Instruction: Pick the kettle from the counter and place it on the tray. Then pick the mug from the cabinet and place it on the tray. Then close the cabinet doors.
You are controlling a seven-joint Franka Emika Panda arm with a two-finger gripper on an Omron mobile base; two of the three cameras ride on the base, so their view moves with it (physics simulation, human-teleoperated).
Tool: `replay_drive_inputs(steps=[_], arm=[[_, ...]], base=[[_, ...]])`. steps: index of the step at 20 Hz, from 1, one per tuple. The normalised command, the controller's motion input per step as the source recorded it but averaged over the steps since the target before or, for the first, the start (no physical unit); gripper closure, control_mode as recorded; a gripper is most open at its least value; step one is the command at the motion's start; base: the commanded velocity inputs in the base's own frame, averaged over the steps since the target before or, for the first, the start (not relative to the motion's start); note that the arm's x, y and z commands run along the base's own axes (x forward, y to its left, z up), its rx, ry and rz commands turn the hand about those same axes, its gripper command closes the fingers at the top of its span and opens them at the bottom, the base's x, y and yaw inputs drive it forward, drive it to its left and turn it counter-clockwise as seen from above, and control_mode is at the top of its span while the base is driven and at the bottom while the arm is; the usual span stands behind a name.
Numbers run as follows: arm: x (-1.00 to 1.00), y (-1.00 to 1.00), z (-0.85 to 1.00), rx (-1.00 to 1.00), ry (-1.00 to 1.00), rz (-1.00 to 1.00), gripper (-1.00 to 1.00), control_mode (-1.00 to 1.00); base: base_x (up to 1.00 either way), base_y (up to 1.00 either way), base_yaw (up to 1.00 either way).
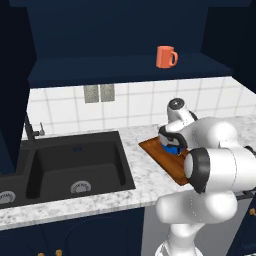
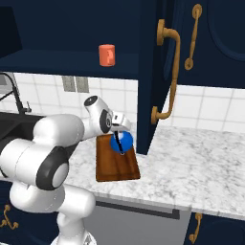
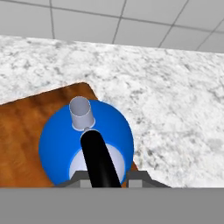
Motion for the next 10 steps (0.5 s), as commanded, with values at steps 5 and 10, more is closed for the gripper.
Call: replay_drive_inputs(steps=[5, 10], arm=[[0.00, 0.09, -0.24, 0.00, 0.02, 0.07, 1.00, -1.00], [0.14, 0.24, -0.20, 0.00, 0.00, 0.07, 1.00, -1.00]], base=[[0.00, 0.00, 0.00], [0.00, 0.00, 0.00]])
